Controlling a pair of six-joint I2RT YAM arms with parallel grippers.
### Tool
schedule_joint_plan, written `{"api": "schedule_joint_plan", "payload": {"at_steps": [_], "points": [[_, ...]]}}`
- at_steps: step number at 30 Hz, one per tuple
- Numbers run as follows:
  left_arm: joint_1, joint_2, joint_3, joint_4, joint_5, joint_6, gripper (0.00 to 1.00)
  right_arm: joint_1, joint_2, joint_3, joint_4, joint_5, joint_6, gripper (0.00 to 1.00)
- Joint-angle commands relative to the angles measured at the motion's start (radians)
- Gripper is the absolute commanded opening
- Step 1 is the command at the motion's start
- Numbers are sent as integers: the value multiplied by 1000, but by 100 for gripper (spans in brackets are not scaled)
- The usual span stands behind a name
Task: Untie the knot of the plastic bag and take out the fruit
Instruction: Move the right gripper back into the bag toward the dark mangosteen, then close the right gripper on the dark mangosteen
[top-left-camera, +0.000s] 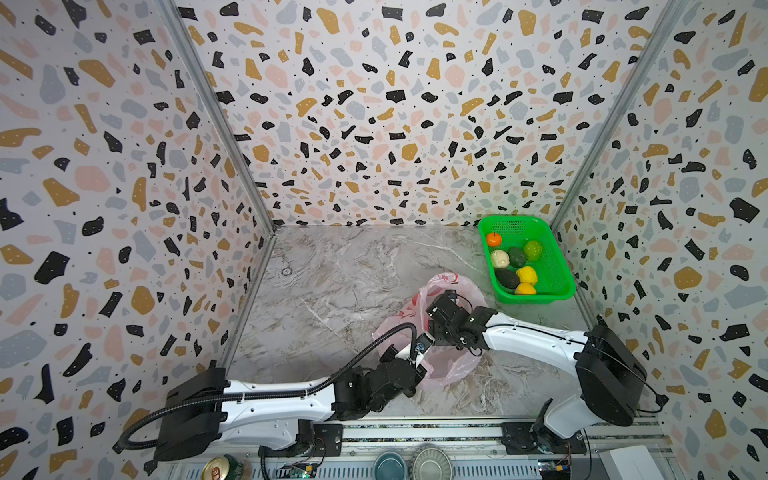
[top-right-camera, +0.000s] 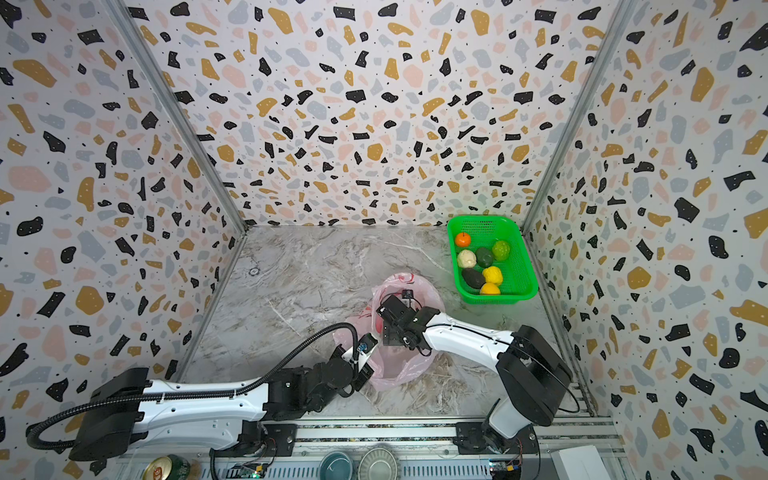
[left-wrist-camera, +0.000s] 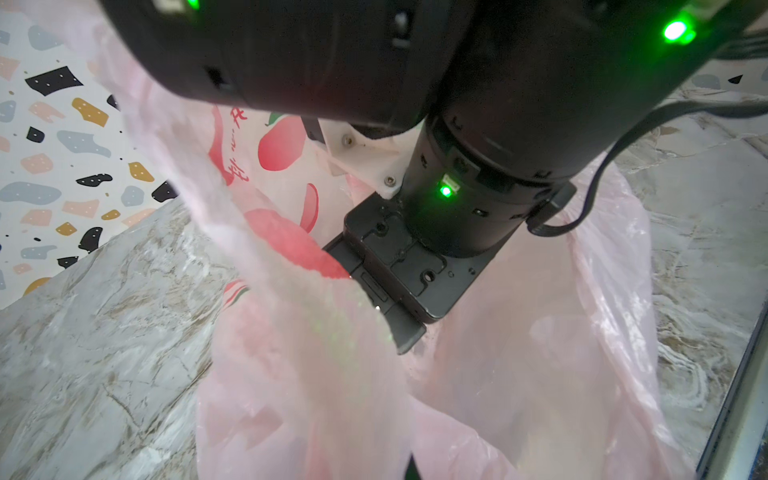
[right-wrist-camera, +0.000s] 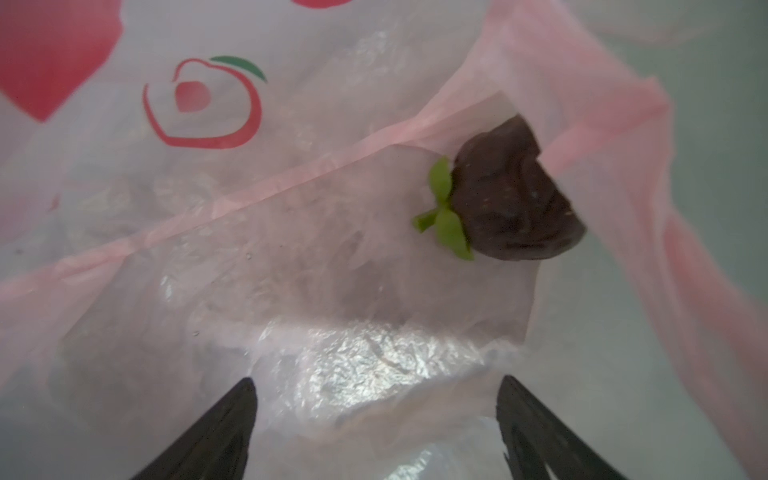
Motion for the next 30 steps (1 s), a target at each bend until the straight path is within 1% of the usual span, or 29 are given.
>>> {"api": "schedule_joint_plan", "payload": {"at_steps": [1, 5, 12, 14, 19, 24, 30], "points": [[-12, 6, 33, 55, -26, 11, 0, -14, -40, -11, -36, 128, 61, 94], [-14, 17, 38, 56, -30, 6, 0, -51, -36, -34, 14, 169, 56, 95], [-20, 5, 39, 35, -41, -2, 0, -105, 24, -30, 76, 219, 34, 100], [-22, 5, 39, 35, -41, -3, 0, -116, 49, -21, 94, 227, 22, 100], [-23, 11, 46, 30, -38, 0, 0, -147, 115, -9, 157, 205, -2, 99], [-26, 7, 47, 23, -36, 2, 0, -170, 146, -17, 230, 199, -37, 99], [-32, 6, 49, 20, -34, 4, 0, -210, 172, -31, 339, 152, -91, 100]]}}
